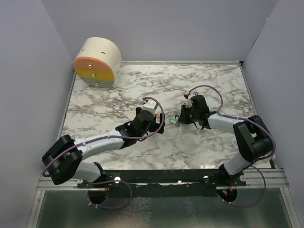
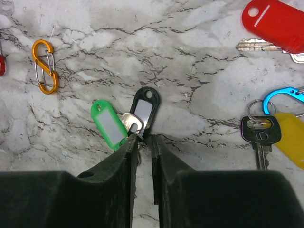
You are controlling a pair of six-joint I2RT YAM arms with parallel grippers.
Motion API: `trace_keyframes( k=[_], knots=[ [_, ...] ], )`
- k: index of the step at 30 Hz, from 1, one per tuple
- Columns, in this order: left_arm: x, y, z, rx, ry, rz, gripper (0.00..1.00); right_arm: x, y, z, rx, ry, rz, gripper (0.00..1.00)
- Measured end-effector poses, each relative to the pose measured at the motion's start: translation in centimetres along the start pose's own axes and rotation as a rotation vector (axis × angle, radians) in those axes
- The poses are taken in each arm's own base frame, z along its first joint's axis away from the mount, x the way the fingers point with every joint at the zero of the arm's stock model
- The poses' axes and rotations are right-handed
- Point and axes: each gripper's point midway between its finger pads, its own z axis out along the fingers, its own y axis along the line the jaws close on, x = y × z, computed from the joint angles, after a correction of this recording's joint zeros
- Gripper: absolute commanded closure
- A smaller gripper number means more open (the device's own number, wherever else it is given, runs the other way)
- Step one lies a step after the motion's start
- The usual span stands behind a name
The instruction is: Put the keys on the keyring
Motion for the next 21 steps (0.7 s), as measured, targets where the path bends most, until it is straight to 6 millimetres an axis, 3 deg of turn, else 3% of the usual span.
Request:
trace_keyframes(
  k=[11, 17, 21],
  knots=[
    [0.1, 0.3, 0.1, -0.007, 0.002, -0.001, 0.01, 0.1, 0.0, 0.1, 0.0, 0.004, 0.0, 0.99],
    [0.1, 0.5, 0.1, -0.011, 0.002, -0.003, 0.01, -0.1, 0.1, -0.1, -0.002, -0.004, -0.002, 0.99],
    [0.1, 0.5, 0.1, -0.012, 0.002, -0.003, 0.01, -1.5, 0.6, -1.1, -0.013, -0.053, -0.011, 0.99]
  ],
)
